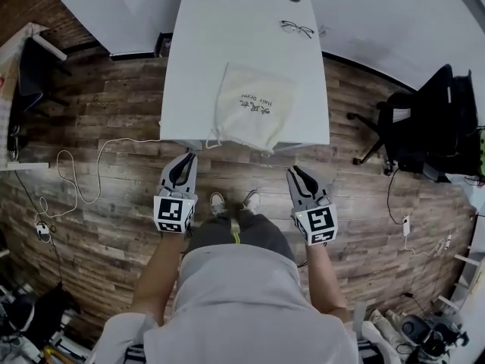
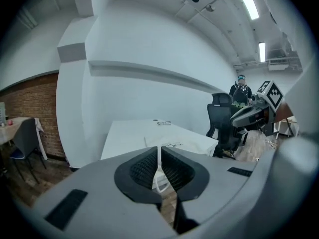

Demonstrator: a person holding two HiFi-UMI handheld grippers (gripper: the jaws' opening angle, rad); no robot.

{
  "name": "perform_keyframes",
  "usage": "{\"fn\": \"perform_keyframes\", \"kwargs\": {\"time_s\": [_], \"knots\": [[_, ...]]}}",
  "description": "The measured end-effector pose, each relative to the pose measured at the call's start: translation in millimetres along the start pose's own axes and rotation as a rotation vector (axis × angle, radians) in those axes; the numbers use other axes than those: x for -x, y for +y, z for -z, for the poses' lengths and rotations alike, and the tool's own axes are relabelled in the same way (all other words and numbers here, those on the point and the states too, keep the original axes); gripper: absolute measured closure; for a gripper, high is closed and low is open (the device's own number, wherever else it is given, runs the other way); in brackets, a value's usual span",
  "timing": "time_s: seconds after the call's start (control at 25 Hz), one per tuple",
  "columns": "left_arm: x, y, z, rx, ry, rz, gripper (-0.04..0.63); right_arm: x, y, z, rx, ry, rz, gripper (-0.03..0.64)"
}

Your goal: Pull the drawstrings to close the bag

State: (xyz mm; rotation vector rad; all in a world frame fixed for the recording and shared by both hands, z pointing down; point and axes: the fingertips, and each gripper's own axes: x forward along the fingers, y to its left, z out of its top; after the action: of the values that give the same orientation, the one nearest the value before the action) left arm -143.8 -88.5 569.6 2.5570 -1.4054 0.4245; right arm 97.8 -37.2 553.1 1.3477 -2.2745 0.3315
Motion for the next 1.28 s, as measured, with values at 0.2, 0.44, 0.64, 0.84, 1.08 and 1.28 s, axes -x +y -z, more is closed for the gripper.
{"fn": "perform_keyframes", "kwargs": {"time_s": [0.2, 0.44, 0.64, 0.84, 1.08, 1.28], "knots": [[-45, 8, 50, 0.0, 0.094, -0.018, 0.58, -40, -4, 46, -0.009, 0.08, -0.023, 0.569], [-82, 14, 81, 0.0, 0.126, -0.044, 0.578, -89, -15, 97, -0.03, 0.123, -0.019, 0.527], [-94, 9, 106, 0.019, 0.151, -0.025, 0.577, -123, -24, 140, -0.07, 0.172, -0.007, 0.477], [-110, 7, 125, 0.071, 0.134, -0.027, 0.506, -164, -28, 195, -0.122, 0.227, -0.004, 0.453], [-124, 2, 147, 0.132, 0.119, -0.036, 0.492, -203, -23, 237, -0.199, 0.251, 0.028, 0.445], [-131, 1, 152, 0.182, 0.084, -0.026, 0.474, -220, -33, 257, -0.247, 0.245, 0.065, 0.445]]}}
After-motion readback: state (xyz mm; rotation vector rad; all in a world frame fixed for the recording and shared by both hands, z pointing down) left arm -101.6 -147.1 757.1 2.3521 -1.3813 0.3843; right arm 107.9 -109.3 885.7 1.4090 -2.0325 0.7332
